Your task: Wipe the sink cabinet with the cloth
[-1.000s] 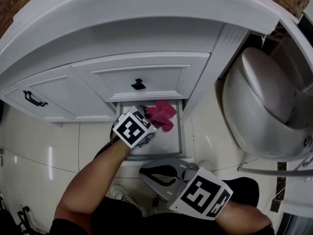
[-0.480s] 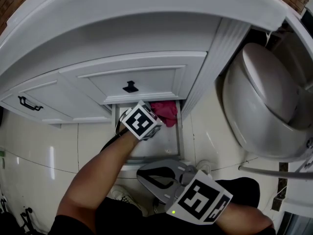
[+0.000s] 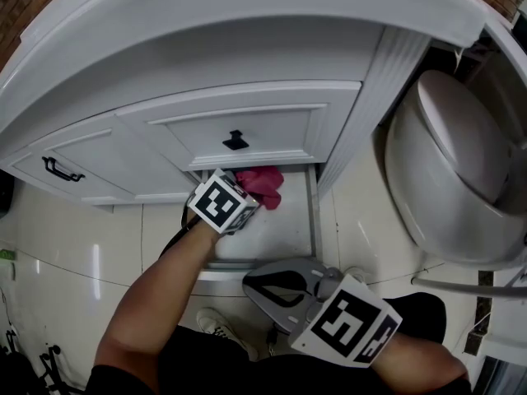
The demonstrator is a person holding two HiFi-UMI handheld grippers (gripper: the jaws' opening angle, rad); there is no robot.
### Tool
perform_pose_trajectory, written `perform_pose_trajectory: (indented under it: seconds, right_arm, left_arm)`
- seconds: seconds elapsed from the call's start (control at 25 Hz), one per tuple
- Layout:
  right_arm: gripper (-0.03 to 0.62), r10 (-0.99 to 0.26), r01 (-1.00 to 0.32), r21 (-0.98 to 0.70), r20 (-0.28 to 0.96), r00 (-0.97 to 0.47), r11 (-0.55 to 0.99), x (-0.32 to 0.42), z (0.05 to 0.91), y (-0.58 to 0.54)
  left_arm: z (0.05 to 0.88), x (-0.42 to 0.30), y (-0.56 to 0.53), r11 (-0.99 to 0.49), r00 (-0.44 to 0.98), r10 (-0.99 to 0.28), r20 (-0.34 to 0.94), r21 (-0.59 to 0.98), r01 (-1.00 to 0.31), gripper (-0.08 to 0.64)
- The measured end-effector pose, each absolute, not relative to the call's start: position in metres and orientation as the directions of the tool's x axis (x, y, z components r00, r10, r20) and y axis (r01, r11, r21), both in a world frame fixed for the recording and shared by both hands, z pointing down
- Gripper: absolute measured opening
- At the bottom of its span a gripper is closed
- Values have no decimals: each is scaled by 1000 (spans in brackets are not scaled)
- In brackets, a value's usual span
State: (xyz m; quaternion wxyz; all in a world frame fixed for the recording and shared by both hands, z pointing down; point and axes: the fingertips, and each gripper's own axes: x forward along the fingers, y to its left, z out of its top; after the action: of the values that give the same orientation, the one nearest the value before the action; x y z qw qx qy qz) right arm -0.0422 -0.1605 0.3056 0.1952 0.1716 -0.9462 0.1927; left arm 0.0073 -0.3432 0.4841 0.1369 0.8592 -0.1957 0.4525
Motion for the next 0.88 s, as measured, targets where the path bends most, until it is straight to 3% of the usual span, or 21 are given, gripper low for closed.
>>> perform_pose_trajectory:
  seconds: [0.4,0.88]
  right_arm:
    - [6,-250,-406,-294,449,-858,865,-47,311,-162]
    - [6,-266,-422,-288,452,-851,860,-43,312,-161]
  left_arm:
    - [475,-56,-345,-854,414,-287,864,-35,-519,94]
    - [465,-66,-340,-843,437,-298,849,-19,-538,94]
